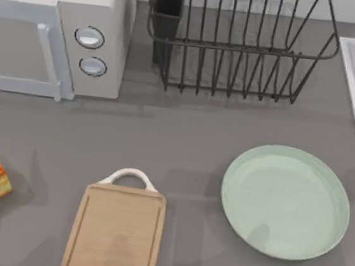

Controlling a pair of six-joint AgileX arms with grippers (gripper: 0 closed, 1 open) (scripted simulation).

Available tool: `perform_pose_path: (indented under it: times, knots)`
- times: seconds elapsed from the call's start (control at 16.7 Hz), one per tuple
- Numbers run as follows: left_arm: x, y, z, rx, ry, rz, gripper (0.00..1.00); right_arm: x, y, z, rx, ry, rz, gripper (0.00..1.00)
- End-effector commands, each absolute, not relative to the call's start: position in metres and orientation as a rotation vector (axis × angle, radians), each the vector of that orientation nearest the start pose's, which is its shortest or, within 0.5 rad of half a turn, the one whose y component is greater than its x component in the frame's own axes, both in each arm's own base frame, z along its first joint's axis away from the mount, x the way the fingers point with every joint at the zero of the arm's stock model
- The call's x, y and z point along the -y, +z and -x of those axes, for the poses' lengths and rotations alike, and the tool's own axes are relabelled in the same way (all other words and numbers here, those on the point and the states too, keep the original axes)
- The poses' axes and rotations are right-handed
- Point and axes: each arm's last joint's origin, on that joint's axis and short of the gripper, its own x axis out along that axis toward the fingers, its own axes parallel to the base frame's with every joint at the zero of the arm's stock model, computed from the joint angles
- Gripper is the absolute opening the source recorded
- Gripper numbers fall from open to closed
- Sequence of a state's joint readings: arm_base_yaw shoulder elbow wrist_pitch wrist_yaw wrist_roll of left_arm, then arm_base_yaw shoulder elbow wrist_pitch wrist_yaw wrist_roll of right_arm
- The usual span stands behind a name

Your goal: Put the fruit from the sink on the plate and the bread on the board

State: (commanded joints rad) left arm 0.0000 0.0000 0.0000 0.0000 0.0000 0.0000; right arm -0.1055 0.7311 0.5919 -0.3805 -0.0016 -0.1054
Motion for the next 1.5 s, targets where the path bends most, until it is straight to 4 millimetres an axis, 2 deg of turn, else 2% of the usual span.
perform_pose_path:
  times: [0.18,0.36,0.6,0.78,0.9,1.08,1.5]
  knots:
    - [0.001,0.16,-0.106,0.0,0.0,0.0,1.0,0.03,0.268,-0.212,-0.738,-0.083,0.088,1.0]
    - [0.001,0.16,-0.106,0.0,0.0,0.0,1.0,0.049,0.266,-0.266,-0.956,-0.082,0.086,1.0]
    - [0.001,0.16,-0.106,0.0,0.0,0.0,1.0,0.079,0.239,-0.334,-1.224,-0.062,0.064,1.0]
    - [0.001,0.16,-0.106,0.0,0.0,0.0,1.0,0.101,0.207,-0.371,-1.387,-0.042,0.036,1.0]
    - [0.001,0.16,-0.106,0.0,0.0,0.0,1.0,0.114,0.186,-0.388,-1.472,-0.028,0.017,1.0]
    - [0.001,0.16,-0.106,0.0,0.0,0.0,1.0,0.126,0.165,-0.402,-1.551,-0.012,-0.003,1.0]
    - [0.001,0.16,-0.106,0.0,0.0,0.0,1.0,0.126,0.159,-0.406,-1.57,-0.005,-0.004,1.0]
